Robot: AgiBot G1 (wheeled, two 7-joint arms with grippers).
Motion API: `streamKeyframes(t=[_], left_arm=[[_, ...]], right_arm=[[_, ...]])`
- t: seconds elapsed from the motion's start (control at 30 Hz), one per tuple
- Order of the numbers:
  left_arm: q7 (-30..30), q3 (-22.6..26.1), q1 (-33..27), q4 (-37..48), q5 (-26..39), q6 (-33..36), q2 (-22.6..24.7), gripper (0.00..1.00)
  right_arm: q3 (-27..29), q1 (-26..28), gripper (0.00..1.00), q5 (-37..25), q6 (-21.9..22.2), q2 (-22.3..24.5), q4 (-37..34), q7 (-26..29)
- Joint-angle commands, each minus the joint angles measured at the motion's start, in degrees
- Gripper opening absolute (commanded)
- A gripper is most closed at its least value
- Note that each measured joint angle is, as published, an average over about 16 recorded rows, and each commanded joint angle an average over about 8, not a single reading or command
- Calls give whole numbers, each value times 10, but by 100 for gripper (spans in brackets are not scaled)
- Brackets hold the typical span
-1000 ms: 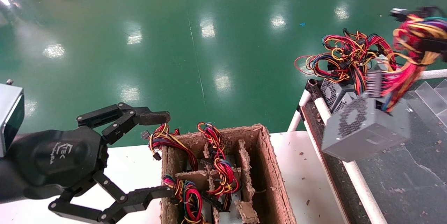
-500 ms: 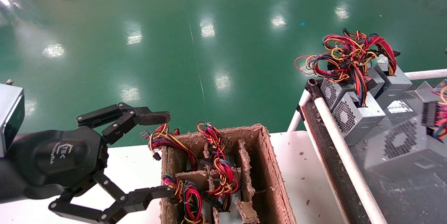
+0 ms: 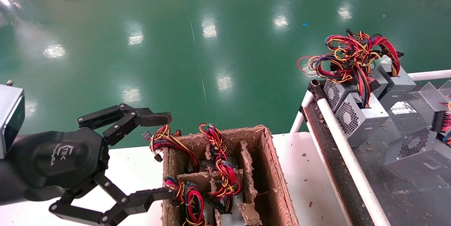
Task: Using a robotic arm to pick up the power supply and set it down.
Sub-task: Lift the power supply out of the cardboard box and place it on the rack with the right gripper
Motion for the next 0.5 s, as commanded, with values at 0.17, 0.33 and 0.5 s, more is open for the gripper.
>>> streamKeyframes(t=[0.17, 0.33, 0.5], left_arm=[[0, 0, 0, 0, 0, 0, 0, 100], [0, 0, 0, 0, 0, 0, 0, 100], [0, 0, 0, 0, 0, 0, 0, 100]], right_arm=[[-37, 23, 0, -28, 59, -19, 42, 17], [-88, 79, 0, -54, 85, -33, 59, 35], [-142, 155, 0, -87, 95, -56, 57, 51]])
